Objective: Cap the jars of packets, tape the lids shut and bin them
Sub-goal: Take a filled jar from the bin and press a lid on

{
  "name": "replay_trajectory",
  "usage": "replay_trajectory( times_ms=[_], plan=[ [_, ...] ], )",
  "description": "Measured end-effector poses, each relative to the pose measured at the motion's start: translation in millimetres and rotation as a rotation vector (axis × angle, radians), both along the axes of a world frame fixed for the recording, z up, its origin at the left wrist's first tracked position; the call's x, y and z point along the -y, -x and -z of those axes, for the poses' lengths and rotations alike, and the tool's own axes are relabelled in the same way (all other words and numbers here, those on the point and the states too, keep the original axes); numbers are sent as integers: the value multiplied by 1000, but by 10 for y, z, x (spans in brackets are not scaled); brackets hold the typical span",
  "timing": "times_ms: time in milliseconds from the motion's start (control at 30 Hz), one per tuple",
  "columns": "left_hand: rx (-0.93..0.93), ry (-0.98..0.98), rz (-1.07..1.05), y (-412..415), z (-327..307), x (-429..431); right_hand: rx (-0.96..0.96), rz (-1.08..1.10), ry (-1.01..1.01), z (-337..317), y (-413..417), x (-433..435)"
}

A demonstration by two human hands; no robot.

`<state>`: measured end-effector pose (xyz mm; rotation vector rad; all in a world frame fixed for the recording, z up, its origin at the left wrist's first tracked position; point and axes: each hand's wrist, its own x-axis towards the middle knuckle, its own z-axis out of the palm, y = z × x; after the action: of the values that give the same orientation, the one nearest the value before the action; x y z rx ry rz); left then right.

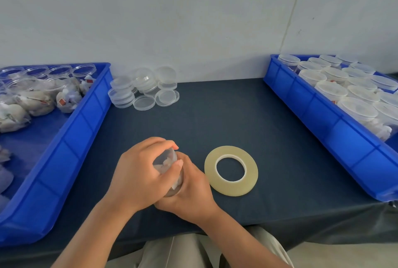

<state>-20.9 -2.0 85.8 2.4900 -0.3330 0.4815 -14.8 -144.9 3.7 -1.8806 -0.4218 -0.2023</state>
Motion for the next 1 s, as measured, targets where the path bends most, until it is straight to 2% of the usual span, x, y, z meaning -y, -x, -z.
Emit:
replay_trajectory(
  times_ms=[100, 233, 300, 567, 733, 800, 867, 1000],
  plan=[
    [-8, -16, 7, -2, -46, 72, -29, 6, -49, -9, -8, -23],
    [-58, -29, -259, 80, -23, 286, -21, 24, -87, -23, -18, -48],
    [-98, -3, -324, 101, -3, 354, -5, 34, -80, -23, -5, -43],
    [6, 95, -212, 37, -41, 347, -87, 42, -129, -6, -13, 18],
    [32, 75, -101, 0, -46, 270, -147, -26, -184, -15, -17, 6],
    [31, 82, -90, 10, -50, 185, -174, -96, -131, -66, 8, 0],
    [34, 101, -90, 17, -56, 68, -165, -154, 13, -125, 22, 50],
    [53, 70, -76, -5, -27, -77, -59, -16, 421, -245, -14, 435]
  ],
)
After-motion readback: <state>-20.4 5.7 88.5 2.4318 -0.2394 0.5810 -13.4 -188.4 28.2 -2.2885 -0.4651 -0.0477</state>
